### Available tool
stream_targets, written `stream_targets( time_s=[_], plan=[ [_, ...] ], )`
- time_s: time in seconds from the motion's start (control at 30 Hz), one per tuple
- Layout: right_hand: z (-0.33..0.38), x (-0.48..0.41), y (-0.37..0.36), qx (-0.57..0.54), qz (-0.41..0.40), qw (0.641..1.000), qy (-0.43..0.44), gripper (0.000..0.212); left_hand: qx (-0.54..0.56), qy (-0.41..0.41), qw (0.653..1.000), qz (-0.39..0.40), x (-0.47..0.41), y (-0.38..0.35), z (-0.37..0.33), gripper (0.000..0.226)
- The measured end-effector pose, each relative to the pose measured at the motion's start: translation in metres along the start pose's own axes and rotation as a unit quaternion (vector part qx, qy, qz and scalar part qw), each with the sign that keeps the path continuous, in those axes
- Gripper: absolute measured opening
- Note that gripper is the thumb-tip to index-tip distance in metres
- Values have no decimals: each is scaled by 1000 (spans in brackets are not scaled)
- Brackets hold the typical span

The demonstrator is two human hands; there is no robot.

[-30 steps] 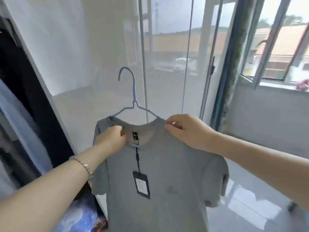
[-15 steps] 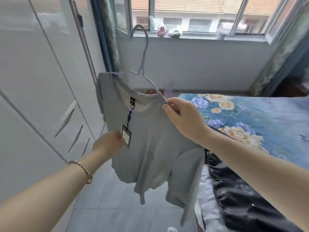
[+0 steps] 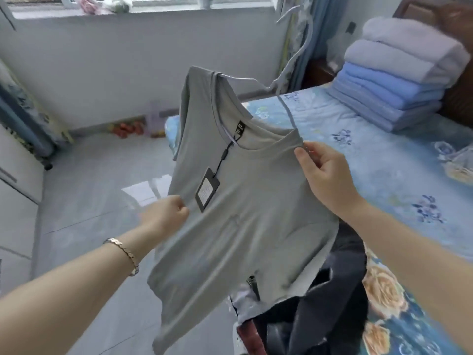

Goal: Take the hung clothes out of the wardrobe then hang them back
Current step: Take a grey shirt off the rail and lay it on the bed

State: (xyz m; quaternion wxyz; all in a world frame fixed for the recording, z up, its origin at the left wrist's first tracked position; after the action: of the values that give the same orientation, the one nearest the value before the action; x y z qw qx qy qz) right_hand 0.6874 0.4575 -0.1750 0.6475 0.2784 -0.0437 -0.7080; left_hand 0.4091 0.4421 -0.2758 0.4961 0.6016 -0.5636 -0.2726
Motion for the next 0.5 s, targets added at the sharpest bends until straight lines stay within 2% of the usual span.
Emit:
stream_targets(
  time_s=[0.07,0.17,0.37,0.43,0.5],
  plan=[
    [-47,-13,29,12,-11,1000,-24,11,-9,-18,1000,21,-19,-23,-37,19],
    [-122,-31,64,39,-21,997,-63,26,-13,-20,999,40,-43,-59,-81,16],
    [-286,-50,105,103,-24,977,-183,46,-21,4,995,96,-90,-137,-130,19],
    [-343,-49,109,133,-20,963,-233,45,-25,15,993,111,-107,-162,-140,19],
    [-396,-45,105,157,-12,941,-299,32,-33,24,991,125,-125,-186,-147,18]
  ],
)
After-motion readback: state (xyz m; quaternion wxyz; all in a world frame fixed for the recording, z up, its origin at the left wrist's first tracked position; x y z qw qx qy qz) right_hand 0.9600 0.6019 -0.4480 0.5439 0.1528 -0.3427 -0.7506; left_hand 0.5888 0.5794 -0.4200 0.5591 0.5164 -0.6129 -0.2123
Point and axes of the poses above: each hand's wrist, its own x-axis away from the middle knuckle, its own y-axis out of the back of the hand, z = x × y, the point moved 1 cm from there along -x, towards the middle knuckle, and after that the axes turned 2 degrees about -x, right-handed, at the moved point
